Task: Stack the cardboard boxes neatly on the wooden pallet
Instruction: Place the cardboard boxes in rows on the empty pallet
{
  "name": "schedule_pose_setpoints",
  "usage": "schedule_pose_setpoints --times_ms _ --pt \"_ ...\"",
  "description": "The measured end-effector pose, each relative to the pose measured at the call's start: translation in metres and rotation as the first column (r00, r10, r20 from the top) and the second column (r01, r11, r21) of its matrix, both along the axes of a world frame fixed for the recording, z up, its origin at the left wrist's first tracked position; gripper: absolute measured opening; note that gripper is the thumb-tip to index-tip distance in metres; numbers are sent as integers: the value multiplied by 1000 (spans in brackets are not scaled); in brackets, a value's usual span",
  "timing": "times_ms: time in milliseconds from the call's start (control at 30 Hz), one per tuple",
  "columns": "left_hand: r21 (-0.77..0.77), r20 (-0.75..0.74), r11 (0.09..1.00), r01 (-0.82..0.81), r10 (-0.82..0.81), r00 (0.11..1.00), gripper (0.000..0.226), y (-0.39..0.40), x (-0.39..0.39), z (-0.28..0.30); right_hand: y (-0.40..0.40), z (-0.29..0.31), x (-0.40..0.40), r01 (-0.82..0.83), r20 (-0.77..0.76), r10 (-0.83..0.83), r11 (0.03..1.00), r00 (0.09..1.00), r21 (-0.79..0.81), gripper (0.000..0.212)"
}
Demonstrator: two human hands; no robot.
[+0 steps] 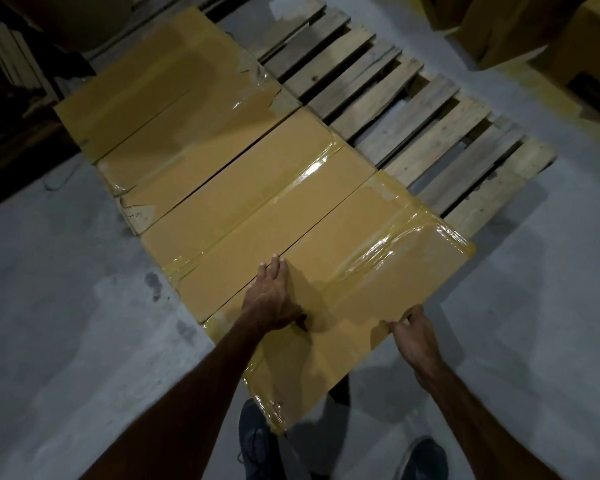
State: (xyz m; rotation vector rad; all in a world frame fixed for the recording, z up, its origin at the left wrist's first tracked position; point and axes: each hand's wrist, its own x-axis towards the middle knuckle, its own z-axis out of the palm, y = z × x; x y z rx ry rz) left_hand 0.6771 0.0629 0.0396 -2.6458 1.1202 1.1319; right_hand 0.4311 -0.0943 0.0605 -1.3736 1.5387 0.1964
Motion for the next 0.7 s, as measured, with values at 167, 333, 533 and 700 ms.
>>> schedule_pose_setpoints --times_ms 167,333,533,700 --pt "3 -53 999 -34 34 998 130 -4 4 6 -6 4 -3 -77 -25 78 997 997 23 42" --pt "-107 -75 987 -120 112 991 105 -1 15 12 -16 18 2 -189 -100 189 982 977 8 25" --pt "-188 9 969 -159 164 986 86 23 83 6 3 34 39 -519 -278 442 779 853 -353 59" --pt "-174 111 976 -134 155 982 86 61 179 -40 36 23 109 -849 -332 797 388 505 -358 80"
